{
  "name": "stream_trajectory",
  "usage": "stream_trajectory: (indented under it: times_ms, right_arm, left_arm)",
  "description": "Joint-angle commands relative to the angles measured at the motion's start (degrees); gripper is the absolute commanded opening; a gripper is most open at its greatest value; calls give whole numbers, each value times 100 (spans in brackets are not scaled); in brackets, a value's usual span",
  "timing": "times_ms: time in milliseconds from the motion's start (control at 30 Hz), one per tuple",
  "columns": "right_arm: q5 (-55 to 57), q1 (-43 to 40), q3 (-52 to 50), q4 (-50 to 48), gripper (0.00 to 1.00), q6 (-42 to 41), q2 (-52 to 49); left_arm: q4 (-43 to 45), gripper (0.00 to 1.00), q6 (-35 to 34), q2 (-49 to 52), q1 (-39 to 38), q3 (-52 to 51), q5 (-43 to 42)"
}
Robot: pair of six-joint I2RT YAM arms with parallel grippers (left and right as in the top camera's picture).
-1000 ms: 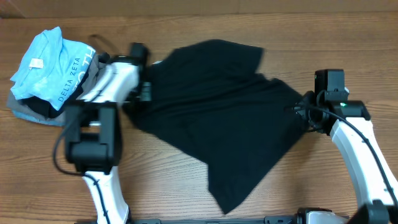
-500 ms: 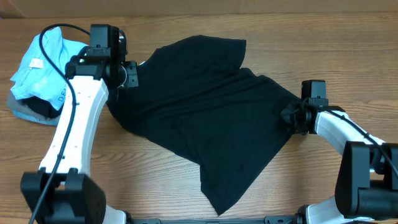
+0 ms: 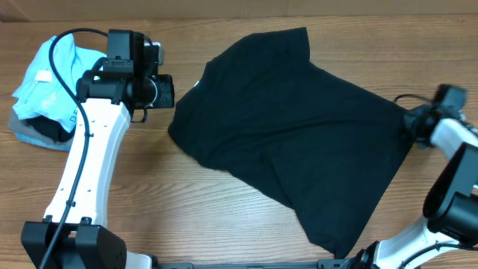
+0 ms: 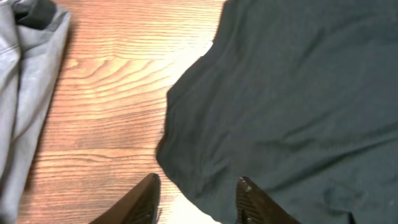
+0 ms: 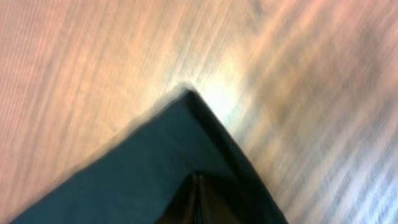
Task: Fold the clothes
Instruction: 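Pull the black t-shirt apart with both grippers to spread it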
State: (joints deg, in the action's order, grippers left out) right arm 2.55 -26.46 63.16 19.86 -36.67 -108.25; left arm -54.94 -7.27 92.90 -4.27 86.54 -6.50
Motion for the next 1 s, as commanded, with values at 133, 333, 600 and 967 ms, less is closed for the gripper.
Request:
stream_trajectory:
  times_ms: [133, 333, 600, 967]
  right_arm:
    - [-3700, -264, 1816, 1397, 45, 1392, 173]
    - [-4360, -76, 2079, 2424, 51, 1753, 852]
    - [-4310, 479, 2076, 3698, 51, 2046, 1604]
    - [-2151, 1447, 1449, 4572, 58, 1615, 1604]
  left_arm:
    - [-374, 55, 411, -72, -205, 17, -155]
    - [-435, 56, 411, 404, -452, -374, -315]
    - [885, 8, 560, 1661, -815, -979, -341]
    - [542, 4, -1054, 2949, -385, -979, 2046]
